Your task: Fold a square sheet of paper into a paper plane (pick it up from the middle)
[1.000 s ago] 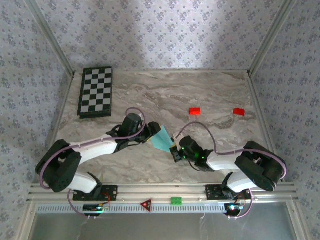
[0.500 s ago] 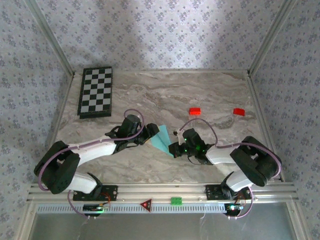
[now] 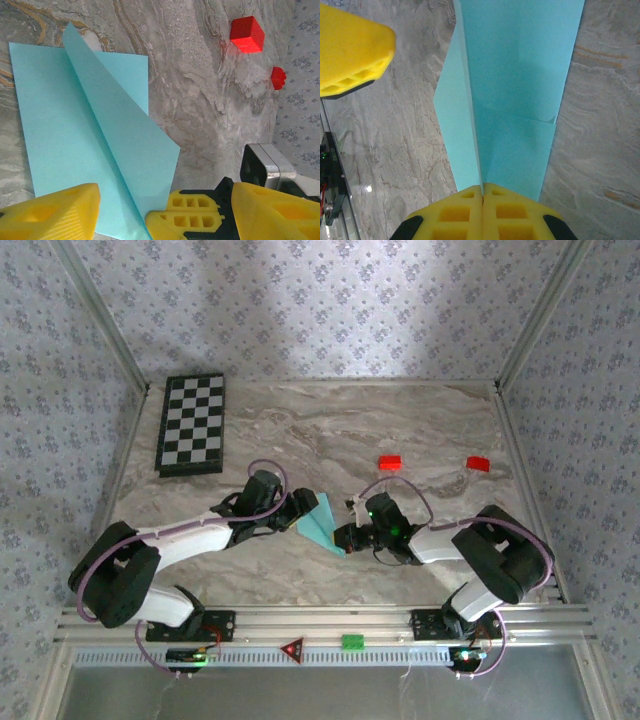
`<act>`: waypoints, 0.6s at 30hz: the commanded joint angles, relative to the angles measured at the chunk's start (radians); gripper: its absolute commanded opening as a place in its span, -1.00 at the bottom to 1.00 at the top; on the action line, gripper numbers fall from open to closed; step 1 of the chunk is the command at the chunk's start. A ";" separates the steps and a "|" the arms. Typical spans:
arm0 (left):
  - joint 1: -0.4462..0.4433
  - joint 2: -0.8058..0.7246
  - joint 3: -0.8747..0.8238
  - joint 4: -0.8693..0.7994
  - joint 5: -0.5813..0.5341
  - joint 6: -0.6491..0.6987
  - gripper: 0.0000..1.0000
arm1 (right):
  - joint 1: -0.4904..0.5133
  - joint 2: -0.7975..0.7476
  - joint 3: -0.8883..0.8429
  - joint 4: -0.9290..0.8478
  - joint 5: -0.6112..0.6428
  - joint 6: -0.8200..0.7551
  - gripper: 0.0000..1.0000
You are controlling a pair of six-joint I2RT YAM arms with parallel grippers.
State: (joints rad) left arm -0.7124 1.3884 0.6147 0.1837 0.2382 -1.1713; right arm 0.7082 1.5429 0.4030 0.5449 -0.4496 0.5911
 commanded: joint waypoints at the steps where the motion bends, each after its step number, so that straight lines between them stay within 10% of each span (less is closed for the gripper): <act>1: 0.009 0.009 0.015 -0.020 -0.005 0.012 0.41 | 0.010 0.002 0.022 -0.019 0.011 -0.026 -1.00; 18: 0.017 -0.005 0.023 -0.102 -0.049 0.007 0.37 | 0.030 0.053 0.020 0.036 -0.028 0.040 -0.99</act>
State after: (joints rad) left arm -0.7002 1.4132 0.6392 0.0994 0.2081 -1.1728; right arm 0.7486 1.5745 0.4309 0.5152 -0.4316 0.5621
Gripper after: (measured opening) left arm 0.691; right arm 0.064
